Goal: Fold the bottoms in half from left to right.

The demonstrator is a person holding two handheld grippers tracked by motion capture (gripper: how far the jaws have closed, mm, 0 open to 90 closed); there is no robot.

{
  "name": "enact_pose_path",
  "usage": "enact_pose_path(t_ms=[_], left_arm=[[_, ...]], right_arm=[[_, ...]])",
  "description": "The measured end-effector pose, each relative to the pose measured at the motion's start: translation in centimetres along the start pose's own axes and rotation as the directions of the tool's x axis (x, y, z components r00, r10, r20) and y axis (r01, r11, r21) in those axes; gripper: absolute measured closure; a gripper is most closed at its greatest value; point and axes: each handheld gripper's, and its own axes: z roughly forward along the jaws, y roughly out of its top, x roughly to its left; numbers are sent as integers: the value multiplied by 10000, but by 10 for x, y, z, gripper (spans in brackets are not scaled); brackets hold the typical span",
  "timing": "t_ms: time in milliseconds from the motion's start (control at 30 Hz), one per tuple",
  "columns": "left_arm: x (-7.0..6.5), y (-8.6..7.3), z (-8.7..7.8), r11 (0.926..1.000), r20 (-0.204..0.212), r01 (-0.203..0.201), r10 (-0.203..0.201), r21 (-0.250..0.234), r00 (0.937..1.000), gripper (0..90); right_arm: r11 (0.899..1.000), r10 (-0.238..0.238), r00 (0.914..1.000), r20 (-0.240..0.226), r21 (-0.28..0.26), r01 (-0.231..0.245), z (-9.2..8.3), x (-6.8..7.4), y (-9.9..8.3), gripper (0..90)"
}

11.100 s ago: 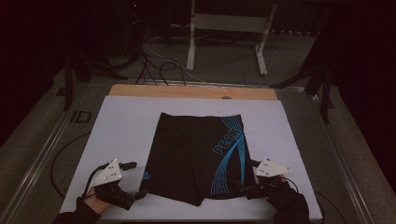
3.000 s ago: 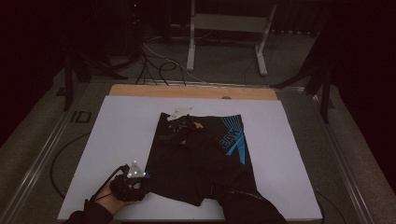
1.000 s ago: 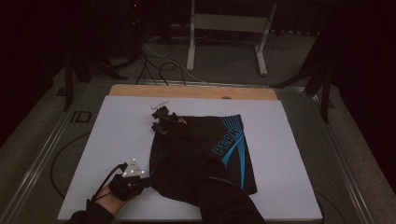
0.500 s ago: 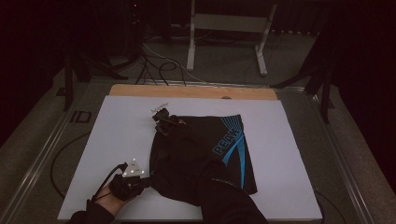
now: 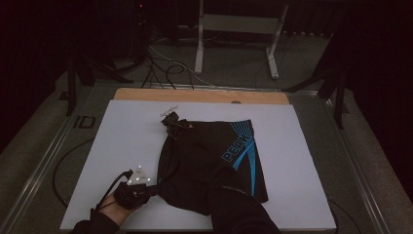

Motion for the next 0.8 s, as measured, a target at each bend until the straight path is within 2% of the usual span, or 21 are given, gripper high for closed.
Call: enact_pose_path(t_ms=[100, 367, 800], left_arm=[[-3, 2, -1, 10000, 61, -49, 50, -56, 10000, 852], [-11, 7, -2, 9995, 217, -225, 229, -220, 9995, 852], [-14, 10, -5, 9987, 265, -192, 205, -478, 9994, 853]], right_arm=[[9998, -153, 9999, -65, -117, 152, -6, -2, 1, 871], [9992, -169, 9998, -106, -374, 165, -18, -5, 1, 873], [9976, -127, 9999, -106, -676, 119, -35, -13, 1, 875]])
